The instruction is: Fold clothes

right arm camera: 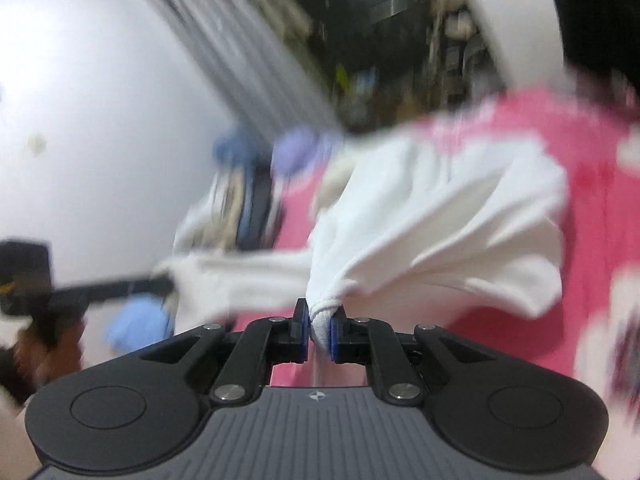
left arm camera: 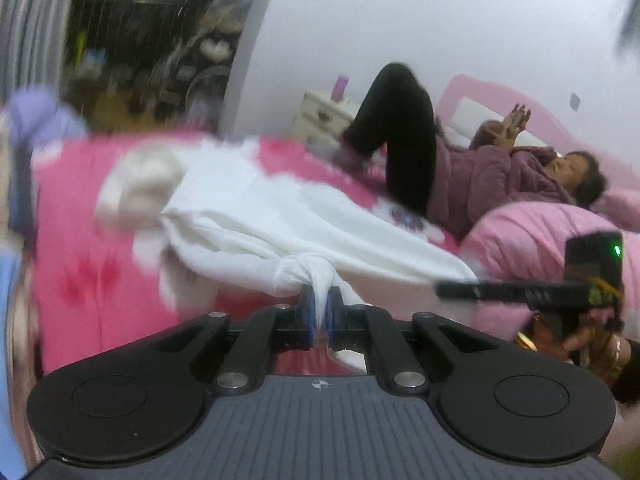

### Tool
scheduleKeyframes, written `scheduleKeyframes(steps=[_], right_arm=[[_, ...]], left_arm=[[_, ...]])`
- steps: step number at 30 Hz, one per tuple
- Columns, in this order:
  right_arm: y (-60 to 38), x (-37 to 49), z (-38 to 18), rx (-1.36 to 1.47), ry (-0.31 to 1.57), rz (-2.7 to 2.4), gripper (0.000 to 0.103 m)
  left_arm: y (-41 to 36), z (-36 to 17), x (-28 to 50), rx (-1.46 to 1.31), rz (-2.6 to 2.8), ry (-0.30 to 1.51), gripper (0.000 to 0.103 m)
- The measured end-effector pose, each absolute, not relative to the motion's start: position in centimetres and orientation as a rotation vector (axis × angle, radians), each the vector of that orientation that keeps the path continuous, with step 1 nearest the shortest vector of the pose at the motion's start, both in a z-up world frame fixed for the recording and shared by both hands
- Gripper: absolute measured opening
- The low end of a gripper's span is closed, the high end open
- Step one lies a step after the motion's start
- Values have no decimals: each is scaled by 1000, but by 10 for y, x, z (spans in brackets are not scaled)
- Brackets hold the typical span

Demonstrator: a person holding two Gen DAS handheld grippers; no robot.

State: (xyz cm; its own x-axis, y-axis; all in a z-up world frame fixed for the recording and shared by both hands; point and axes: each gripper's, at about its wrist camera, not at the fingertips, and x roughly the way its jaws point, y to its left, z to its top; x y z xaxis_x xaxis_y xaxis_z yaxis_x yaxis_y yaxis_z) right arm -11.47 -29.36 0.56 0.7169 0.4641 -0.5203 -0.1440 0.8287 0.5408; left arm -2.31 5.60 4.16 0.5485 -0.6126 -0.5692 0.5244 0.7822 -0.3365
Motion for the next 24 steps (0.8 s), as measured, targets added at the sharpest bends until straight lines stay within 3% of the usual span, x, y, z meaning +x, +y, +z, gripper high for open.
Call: scheduleKeyframes(steps=[5,9,11,12,13,14,16,19,24], right_arm=[[-271,-137,-55,445,919,330,12],[-254,-140,-76,221,1076,296,17],[-255,-148,-65,155,1071,311,29],[-256,-151,-55,140,1054,323,40],[-257,-153,-45,132,1031,336,43],[-257,-150,-36,133,1002,351,44],[-254,-132,-28,160,930,385,58],[-234,-96,-30,141,855,431,60],[-179,-19,-69,4,840,439,60]], left_arm=[[82,-20,-47,-3,-643,863,4],[86,-63,-49,130,-592,973,7],[91,-64,-49,136,-594,980,13],[92,-62,-47,133,-594,973,24],[93,-59,-44,124,-592,955,37],[93,-56,-42,116,-588,937,41],[88,-57,-35,108,-587,905,56],[77,-74,-22,127,-577,857,73],[55,-107,-8,202,-565,906,72]])
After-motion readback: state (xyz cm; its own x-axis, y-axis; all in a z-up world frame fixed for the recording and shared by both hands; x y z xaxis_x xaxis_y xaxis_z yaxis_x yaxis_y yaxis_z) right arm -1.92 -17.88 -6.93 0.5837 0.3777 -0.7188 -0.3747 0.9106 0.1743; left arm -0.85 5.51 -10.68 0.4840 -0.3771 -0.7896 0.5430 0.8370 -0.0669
